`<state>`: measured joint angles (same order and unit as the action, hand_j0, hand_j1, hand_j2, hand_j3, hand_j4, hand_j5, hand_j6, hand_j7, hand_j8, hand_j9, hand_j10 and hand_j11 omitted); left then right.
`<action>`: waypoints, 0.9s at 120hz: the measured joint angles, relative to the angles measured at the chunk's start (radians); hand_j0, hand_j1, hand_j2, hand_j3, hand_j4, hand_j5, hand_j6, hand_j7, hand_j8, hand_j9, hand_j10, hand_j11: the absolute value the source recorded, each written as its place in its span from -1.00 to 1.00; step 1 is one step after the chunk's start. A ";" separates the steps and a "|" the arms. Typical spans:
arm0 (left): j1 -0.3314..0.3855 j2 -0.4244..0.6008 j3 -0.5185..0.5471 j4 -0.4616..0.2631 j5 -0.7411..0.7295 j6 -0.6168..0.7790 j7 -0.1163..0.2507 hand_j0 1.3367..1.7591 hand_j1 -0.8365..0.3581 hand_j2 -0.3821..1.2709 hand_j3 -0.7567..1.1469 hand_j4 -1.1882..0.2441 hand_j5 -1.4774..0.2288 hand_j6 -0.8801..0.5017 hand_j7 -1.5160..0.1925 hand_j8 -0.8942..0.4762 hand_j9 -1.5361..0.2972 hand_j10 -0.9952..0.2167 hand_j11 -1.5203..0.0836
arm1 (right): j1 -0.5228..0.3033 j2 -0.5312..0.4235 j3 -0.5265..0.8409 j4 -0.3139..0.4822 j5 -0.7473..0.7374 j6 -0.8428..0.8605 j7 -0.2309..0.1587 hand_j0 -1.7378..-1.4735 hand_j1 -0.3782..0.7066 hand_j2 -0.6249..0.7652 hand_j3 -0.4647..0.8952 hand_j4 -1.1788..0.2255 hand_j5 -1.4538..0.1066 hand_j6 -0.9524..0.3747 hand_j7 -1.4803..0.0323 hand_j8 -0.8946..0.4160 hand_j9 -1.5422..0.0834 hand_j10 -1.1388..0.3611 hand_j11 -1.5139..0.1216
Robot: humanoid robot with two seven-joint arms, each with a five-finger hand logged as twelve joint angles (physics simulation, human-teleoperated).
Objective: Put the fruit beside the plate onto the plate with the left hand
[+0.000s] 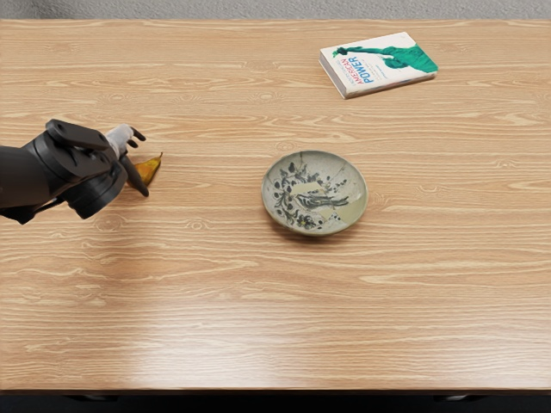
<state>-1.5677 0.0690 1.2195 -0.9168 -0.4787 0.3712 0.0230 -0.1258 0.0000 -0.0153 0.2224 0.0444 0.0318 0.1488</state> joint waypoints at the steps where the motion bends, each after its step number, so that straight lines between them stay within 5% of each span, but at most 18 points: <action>1: 0.003 0.000 0.000 0.000 0.000 0.000 0.000 0.52 0.48 -0.48 -0.20 0.30 0.35 -0.09 0.39 -0.07 0.32 0.22 0.48 | 0.000 0.000 0.000 0.000 0.000 0.000 0.000 -0.40 -0.93 -0.10 -0.32 0.67 0.85 0.42 0.94 0.35 0.88 0.51 0.84; 33: 0.015 -0.005 0.000 0.003 -0.004 0.000 0.000 0.51 0.45 -0.46 -0.19 0.28 0.32 -0.12 0.36 -0.09 0.29 0.20 0.46 | 0.000 0.000 0.000 0.000 0.000 0.000 0.000 -0.40 -0.93 -0.10 -0.32 0.67 0.85 0.42 0.94 0.35 0.88 0.51 0.84; 78: 0.009 -0.013 0.001 0.002 -0.009 -0.014 0.011 0.56 0.05 -0.39 -0.04 0.01 0.02 -0.42 0.06 -0.25 0.02 -0.08 0.21 | 0.000 0.000 0.000 0.000 0.000 0.000 0.000 -0.40 -0.93 -0.10 -0.32 0.67 0.85 0.42 0.94 0.35 0.88 0.51 0.84; 90: 0.001 -0.011 0.005 0.004 -0.002 -0.073 0.022 0.58 -0.13 -0.47 0.15 0.17 -0.09 -0.19 -0.18 0.20 -0.37 0.46 -0.26 | 0.000 0.000 0.000 0.000 0.000 0.000 0.000 -0.40 -0.93 -0.10 -0.32 0.67 0.85 0.42 0.94 0.35 0.88 0.51 0.84; 108: 0.000 -0.009 0.004 0.006 0.007 -0.106 0.024 0.63 -0.23 -0.58 0.33 0.41 -0.21 0.15 -0.50 0.50 -0.61 0.77 -0.54 | 0.000 0.000 0.000 0.000 0.000 0.000 0.000 -0.40 -0.93 -0.10 -0.32 0.67 0.85 0.42 0.94 0.35 0.88 0.51 0.84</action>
<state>-1.5678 0.0605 1.2238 -0.9113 -0.4713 0.2649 0.0470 -0.1258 0.0000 -0.0154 0.2224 0.0442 0.0319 0.1488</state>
